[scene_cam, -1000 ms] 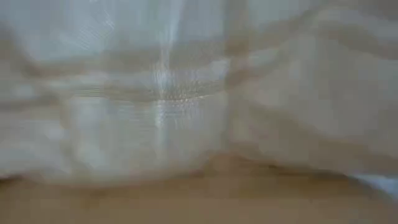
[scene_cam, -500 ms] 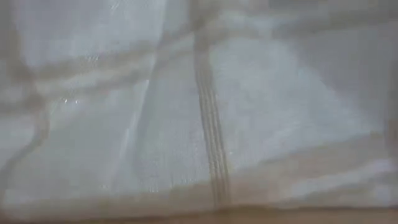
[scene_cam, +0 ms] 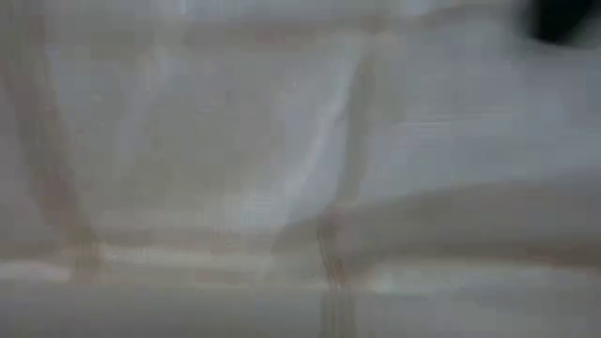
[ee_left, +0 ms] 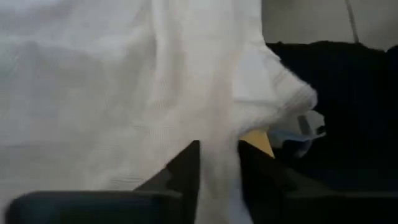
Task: Fold towel
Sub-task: Fold the white towel
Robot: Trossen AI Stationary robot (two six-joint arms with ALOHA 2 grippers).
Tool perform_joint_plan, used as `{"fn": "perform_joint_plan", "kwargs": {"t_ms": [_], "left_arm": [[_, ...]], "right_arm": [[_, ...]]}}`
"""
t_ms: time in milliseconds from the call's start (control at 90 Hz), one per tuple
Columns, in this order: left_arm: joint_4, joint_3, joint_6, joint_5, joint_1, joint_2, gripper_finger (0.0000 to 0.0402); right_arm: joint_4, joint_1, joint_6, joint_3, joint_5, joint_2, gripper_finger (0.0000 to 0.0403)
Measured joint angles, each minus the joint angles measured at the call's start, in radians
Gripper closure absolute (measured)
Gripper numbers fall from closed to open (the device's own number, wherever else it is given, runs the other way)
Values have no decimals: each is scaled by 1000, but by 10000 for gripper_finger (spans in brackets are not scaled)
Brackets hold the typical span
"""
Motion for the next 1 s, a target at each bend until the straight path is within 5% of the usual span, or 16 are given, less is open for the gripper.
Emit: {"fn": "perform_joint_plan", "kwargs": {"t_ms": [133,267,478,656,778,1000], "left_arm": [[-108,27,36,100,60,-85,219],[-260,27,103,-42,79,-191,193],[-480,-26,124,-363,163,-355,202],[-438,-163,148,-377,282,-445,232],[-335,-255,153,-373,333,-469,258],[-136,-342,255,-372,362,-447,302]], "right_arm": [[-51,-86,-125,97,-84,-51,239],[-185,-190,-290,193,-85,-77,193],[-352,-447,-420,265,267,-80,175],[-251,-745,-416,124,268,-79,214],[-124,-910,-399,-10,123,-67,271],[49,-1015,-381,-142,-36,-32,391]]}}
